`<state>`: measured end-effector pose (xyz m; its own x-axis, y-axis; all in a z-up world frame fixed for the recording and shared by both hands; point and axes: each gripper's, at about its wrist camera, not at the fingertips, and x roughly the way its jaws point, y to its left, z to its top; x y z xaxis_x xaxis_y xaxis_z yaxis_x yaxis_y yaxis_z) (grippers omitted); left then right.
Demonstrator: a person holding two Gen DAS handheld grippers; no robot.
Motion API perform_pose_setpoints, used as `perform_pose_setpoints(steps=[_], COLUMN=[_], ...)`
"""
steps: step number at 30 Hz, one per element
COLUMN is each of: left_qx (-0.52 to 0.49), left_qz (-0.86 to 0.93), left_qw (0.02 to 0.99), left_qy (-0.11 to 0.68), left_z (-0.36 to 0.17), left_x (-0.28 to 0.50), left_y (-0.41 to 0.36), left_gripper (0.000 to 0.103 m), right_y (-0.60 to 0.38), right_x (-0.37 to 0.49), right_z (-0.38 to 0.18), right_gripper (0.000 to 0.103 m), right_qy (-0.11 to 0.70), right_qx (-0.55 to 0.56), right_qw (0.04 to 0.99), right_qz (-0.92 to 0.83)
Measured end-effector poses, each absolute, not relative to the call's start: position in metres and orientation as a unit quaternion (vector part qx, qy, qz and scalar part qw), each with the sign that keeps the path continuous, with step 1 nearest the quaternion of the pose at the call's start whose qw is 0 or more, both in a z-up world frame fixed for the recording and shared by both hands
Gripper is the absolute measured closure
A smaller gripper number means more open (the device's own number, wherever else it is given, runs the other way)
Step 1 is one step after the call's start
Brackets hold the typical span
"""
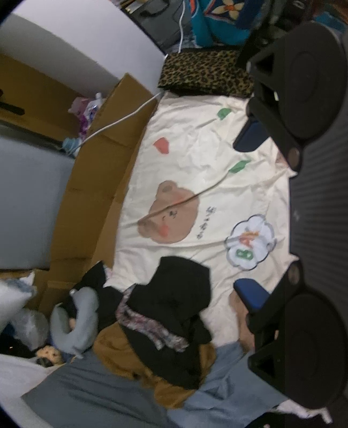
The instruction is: Fold clothes
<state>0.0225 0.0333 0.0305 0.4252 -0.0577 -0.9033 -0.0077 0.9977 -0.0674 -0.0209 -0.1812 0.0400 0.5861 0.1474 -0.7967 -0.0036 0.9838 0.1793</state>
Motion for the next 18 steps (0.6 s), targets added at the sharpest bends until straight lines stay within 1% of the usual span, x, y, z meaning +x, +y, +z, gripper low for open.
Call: perform_pose_setpoints(steps=[2, 5, 13, 18], left_qx=[-0.019, -0.027, -0.023, -0.026], left_qz=[-0.018, -0.014, 0.007, 0.014], left_qw=[0.847, 0.841, 0.85, 0.858], left_qy=[0.532, 0.54, 0.526, 0.513], left_z=[0.032, 0.03, 0.032, 0.035], left_x=[0.028, 0.038, 0.064, 0.081], left_y=[0.037, 0.047, 0.073, 0.085], left_gripper=[0.001, 0.001, 0.001, 0.002], right_y=[-0.179, -0.176, -0.158, -0.14], right_x=[-0.018, -0.013, 0.007, 0.019], right_z=[0.04, 0.044, 0.052, 0.061], right_gripper=[0.003, 0.003, 0.003, 0.003], right_qy=[0.453, 0.452, 0.452, 0.415], right_qx=[0.079, 0.078, 0.051, 0.027], right_qw=[0.887, 0.887, 0.883, 0.898], right_qz=[0.05, 0.063, 0.114, 0.146])
